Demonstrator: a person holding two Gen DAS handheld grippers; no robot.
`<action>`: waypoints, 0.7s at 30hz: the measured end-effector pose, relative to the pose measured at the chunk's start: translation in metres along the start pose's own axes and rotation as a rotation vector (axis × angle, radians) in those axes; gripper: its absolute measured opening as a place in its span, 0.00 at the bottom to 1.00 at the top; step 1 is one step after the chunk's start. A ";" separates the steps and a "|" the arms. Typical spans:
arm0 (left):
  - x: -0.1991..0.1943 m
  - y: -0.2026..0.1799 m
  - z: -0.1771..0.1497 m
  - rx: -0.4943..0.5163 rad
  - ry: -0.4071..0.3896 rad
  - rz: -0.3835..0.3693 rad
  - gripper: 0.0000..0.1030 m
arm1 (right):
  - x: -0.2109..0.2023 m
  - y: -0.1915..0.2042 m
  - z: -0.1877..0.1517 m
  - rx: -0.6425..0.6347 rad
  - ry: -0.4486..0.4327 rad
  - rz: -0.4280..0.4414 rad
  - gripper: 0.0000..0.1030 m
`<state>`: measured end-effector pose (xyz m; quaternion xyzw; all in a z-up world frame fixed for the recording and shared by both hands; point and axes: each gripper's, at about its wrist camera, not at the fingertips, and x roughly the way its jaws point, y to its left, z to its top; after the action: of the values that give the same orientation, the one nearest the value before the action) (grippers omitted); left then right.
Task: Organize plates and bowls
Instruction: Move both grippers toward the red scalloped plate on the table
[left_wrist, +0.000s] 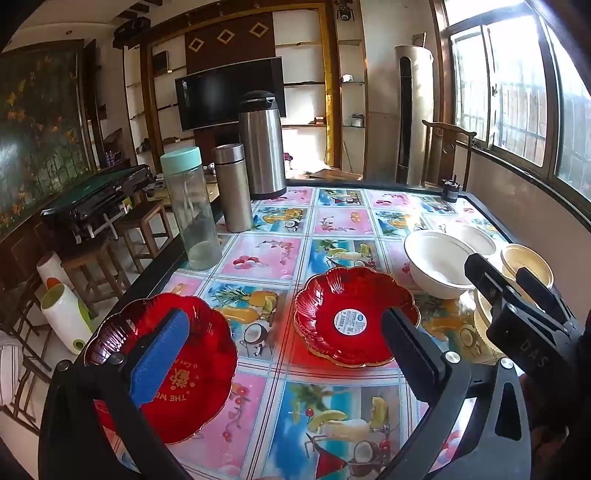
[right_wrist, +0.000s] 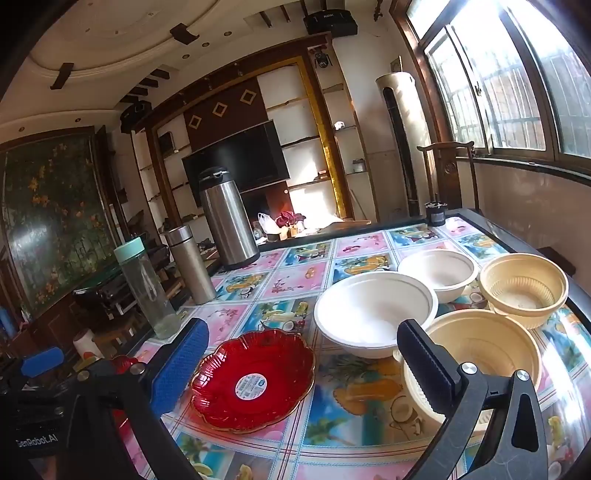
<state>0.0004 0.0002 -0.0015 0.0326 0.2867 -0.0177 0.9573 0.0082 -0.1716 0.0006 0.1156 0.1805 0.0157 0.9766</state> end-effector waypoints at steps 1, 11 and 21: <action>0.000 0.000 -0.001 -0.003 0.005 -0.001 1.00 | 0.001 -0.003 0.000 0.003 0.005 0.006 1.00; -0.003 0.003 -0.006 -0.012 0.003 -0.003 1.00 | 0.005 0.003 -0.007 0.001 0.047 0.022 1.00; 0.009 0.006 -0.009 -0.031 0.000 0.030 1.00 | 0.008 -0.001 -0.006 0.023 0.064 0.020 1.00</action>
<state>0.0034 0.0066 -0.0139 0.0219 0.2863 0.0012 0.9579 0.0132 -0.1704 -0.0080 0.1279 0.2106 0.0269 0.9688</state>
